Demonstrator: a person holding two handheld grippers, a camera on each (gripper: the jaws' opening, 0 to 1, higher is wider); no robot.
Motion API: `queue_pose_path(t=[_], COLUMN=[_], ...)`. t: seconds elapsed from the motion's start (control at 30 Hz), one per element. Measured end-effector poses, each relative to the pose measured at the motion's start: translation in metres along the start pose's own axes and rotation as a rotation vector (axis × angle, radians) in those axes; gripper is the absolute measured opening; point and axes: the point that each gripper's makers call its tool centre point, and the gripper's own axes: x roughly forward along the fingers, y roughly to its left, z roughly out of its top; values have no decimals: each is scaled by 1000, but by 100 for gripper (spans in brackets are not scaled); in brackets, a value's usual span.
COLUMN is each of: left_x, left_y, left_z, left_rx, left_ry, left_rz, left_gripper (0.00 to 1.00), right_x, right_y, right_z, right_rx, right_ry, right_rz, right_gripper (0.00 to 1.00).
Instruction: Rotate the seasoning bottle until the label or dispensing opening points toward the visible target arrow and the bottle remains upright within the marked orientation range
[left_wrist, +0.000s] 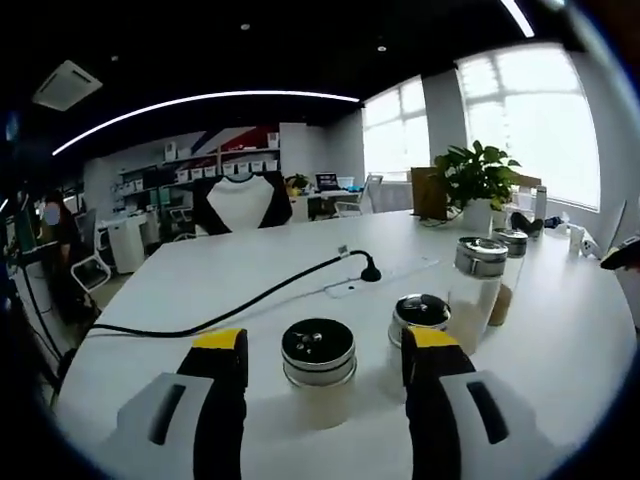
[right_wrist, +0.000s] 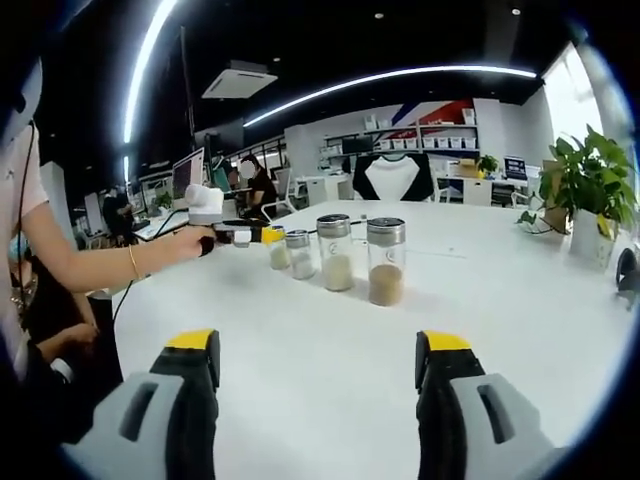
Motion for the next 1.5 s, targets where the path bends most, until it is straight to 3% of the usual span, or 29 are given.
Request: queue_pose_path(t=[0.2, 0.37, 0.43, 0.6, 0.77, 1.07, 1.13, 1.27, 1.5], left_x=[1, 6, 7, 9, 10, 9, 5, -3, -11], left_y=[-6, -1, 3, 7, 1, 8, 10, 6, -5], left_z=[0, -2, -1, -3, -2, 0, 8, 23, 34], left_rx=[63, 19, 2, -4, 44, 31, -9, -11, 29], left_ry=[12, 16, 9, 16, 8, 23, -28, -56, -57], left_rz=[2, 11, 18, 26, 18, 34, 37, 13, -35], left_gripper=[57, 39, 36, 40, 34, 33, 33, 33, 33], right_x=[1, 4, 5, 5, 6, 5, 5, 5, 5], right_y=[0, 6, 7, 6, 6, 7, 7, 7, 13], right_z=[-2, -4, -5, -5, -8, -6, -6, -5, 1], right_rx=[3, 4, 3, 4, -6, 2, 3, 5, -10], right_ry=[7, 12, 15, 16, 25, 19, 19, 17, 4], right_rz=[0, 13, 17, 17, 14, 14, 13, 13, 26], right_gripper=[80, 80, 80, 79, 79, 79, 79, 78, 78])
